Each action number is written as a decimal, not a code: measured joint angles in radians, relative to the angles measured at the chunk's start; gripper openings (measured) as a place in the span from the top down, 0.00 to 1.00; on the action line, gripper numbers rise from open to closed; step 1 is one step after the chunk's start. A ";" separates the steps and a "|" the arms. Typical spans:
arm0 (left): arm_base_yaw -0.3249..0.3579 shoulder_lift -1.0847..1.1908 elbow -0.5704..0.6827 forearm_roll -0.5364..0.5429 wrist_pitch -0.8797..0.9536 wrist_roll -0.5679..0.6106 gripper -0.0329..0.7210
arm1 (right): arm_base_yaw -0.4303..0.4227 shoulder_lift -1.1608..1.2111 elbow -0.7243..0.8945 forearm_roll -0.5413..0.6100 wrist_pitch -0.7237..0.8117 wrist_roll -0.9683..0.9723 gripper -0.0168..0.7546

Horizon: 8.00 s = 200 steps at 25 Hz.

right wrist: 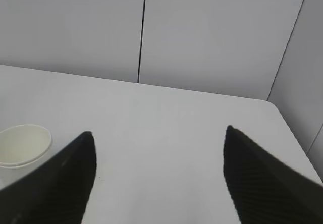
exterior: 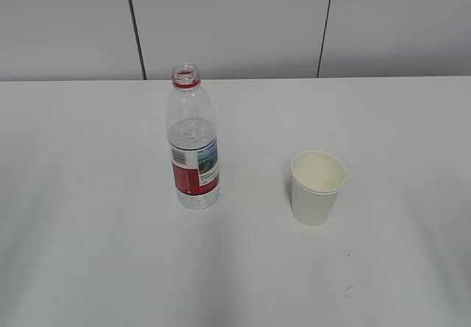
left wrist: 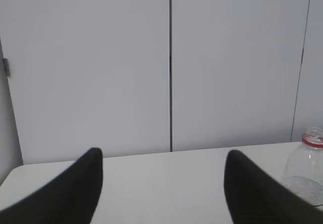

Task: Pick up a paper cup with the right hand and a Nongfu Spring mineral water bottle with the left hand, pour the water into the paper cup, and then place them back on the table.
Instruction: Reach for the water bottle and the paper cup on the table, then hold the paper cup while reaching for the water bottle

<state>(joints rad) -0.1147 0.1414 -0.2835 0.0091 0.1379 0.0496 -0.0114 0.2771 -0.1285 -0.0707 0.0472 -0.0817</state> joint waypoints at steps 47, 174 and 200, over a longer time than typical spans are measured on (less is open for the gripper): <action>0.000 0.991 0.001 0.328 -0.853 -0.003 0.38 | 0.000 0.579 0.027 -0.006 -0.518 0.002 0.22; 0.000 1.303 -0.001 0.424 -0.982 -0.263 0.20 | 0.063 1.854 -0.457 -0.623 -1.196 0.068 0.14; 0.000 1.303 -0.001 0.425 -0.981 -0.263 0.20 | 0.063 1.914 -0.474 -0.636 -1.197 0.109 0.28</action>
<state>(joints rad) -0.1147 1.4441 -0.2845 0.4345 -0.8431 -0.2132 0.0517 2.1914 -0.6021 -0.7071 -1.1502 0.0274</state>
